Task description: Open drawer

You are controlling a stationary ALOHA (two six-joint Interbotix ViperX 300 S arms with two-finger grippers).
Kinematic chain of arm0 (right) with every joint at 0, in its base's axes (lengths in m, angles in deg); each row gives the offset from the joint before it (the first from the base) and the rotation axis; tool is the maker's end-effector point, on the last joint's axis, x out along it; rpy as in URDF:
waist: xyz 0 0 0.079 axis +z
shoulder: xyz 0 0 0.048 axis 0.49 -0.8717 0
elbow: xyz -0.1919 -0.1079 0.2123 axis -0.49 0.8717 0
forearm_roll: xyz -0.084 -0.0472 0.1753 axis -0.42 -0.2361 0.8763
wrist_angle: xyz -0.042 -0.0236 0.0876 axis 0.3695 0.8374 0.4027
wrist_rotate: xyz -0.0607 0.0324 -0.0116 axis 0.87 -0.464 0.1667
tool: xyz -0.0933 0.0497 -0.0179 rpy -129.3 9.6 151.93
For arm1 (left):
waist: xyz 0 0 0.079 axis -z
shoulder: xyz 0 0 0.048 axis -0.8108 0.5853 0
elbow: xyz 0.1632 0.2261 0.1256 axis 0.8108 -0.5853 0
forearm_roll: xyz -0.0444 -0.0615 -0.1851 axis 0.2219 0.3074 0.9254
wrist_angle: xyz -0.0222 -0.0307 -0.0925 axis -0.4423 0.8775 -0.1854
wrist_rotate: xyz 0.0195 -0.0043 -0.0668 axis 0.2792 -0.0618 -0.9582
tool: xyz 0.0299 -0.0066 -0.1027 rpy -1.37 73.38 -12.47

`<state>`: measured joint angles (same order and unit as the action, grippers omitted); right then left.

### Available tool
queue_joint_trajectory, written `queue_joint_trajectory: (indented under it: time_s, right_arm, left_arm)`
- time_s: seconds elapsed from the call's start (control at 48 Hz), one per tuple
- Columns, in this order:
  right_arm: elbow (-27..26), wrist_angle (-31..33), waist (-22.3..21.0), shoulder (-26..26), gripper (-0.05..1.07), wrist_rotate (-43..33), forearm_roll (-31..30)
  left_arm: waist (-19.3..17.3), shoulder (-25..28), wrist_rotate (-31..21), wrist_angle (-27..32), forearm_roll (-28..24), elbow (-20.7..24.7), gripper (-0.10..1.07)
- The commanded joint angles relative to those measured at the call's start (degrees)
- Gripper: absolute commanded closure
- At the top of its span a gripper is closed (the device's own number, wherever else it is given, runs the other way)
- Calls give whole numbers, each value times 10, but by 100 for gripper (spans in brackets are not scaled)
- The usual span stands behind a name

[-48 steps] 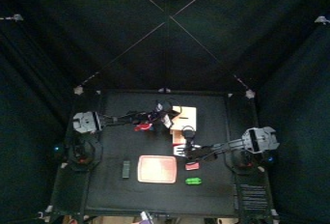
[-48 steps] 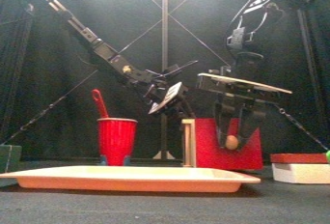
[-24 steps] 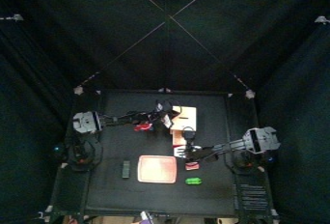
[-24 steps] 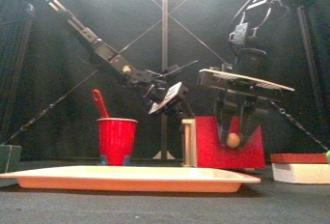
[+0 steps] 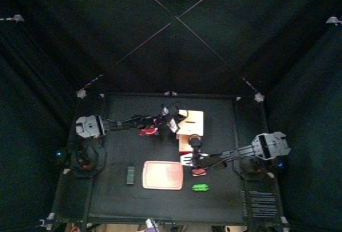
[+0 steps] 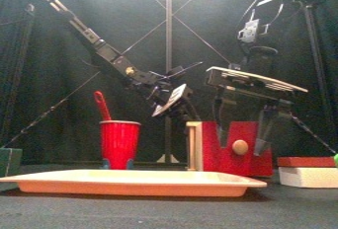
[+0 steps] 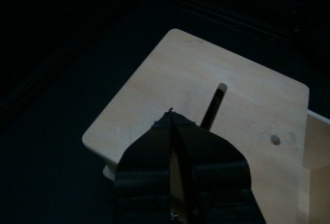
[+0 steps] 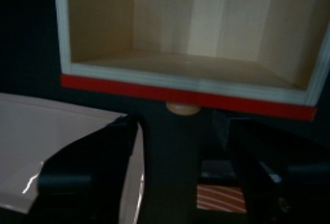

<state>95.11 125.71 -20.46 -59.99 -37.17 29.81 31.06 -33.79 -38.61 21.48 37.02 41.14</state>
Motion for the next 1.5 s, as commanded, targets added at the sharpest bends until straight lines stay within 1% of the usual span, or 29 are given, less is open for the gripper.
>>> queue_joint_trajectory:
  time_s: [0.0, 0.042, 0.208, 0.333, 0.438, 0.521, 0.667, 0.771, 1.021, 1.271, 1.479]
  right_arm:
    - [-11, -2, 10, 24, 1, 2, 12]
    - [-12, -2, 17, 31, -1, 3, 15]
    - [-7, -2, 45, 73, -1, 4, 9]
    - [8, -1, 50, 106, -1, 3, 3]
    - [27, -4, 54, 122, -1, 3, -5]
    - [40, -6, 55, 132, -1, 3, -9]
    - [53, -8, 54, 143, -1, 3, -10]
    - [55, -11, 55, 152, -1, 2, -13]
    - [63, -13, 55, 163, -1, 4, -29]
    - [98, -32, 59, 191, -1, 4, -32]
    - [123, -42, 60, 221, -1, 4, -48]
  left_arm:
    - [-6, -1, -1, 4, 1, -3, 60]
    - [-5, -3, -1, 5, 1, -3, 60]
    - [-4, -12, 1, -3, -1, -7, 61]
    - [0, -25, 1, -17, -1, -16, 61]
    - [6, -45, 3, -41, -5, -32, 61]
    - [11, -66, 3, -68, -22, -51, 61]
    - [26, -107, 2, -123, -46, -94, 61]
    - [36, -130, 2, -141, -50, -113, 61]
    - [42, -158, 2, -142, -57, -138, 61]
    - [48, -199, -1, -140, -54, -171, 61]
    - [61, -206, -1, -139, -52, -175, 61]
